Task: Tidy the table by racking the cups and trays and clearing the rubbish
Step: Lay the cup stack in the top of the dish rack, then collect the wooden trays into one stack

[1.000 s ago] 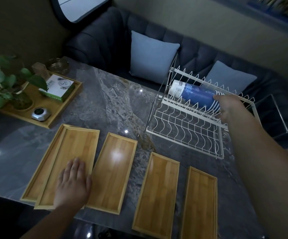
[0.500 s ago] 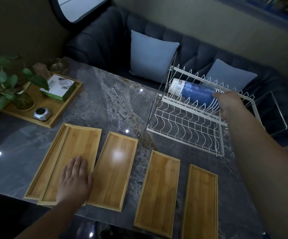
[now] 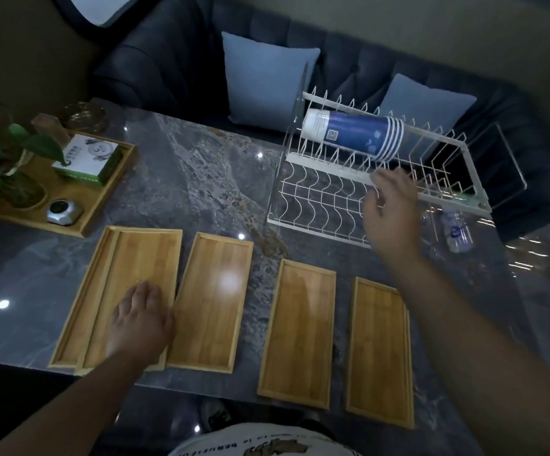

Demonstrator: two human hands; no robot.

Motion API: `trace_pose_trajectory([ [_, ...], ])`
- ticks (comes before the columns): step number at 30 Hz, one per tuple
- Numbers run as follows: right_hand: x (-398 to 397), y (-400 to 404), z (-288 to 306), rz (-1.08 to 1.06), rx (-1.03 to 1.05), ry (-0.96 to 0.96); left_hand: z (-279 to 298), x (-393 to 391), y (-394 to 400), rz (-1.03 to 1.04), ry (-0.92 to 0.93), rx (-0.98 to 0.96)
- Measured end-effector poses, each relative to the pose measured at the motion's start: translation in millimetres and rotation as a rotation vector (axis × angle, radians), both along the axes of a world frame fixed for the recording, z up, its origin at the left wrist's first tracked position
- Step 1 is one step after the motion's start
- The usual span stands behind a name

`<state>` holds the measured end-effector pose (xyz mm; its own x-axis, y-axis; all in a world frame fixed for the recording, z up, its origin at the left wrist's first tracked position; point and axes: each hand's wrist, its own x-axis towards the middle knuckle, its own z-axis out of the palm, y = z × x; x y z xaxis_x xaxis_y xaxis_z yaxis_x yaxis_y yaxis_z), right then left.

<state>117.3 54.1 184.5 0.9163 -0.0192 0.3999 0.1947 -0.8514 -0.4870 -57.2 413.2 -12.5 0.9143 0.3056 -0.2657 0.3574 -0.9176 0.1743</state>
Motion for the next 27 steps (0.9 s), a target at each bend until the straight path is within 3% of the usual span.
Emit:
trace_pose_trajectory([
  [8, -76.0, -23.0, -73.0, 0.126, -0.129, 0.230, 15.0, 7.1, -19.9, 0.015, 0.037, 0.019],
  [12, -106.2, -46.9, -98.0, 0.135, -0.188, 0.246, 23.1, 9.6, -67.6, -0.121, -0.029, -0.064],
  [19, -145.5, -105.6, -135.2, 0.071, -0.197, 0.523, 22.8, 5.0, -189.1, -0.476, -0.060, -0.168],
  [24, -165.9, -137.9, -148.4, 0.073, -0.292, 0.613, 16.0, 3.5, -252.7, -0.616, -0.012, -0.144],
  [27, -171.6, -138.7, -153.7, 0.157, -0.276, 0.647, 12.1, 6.5, -264.7, -0.587, 0.013, -0.126],
])
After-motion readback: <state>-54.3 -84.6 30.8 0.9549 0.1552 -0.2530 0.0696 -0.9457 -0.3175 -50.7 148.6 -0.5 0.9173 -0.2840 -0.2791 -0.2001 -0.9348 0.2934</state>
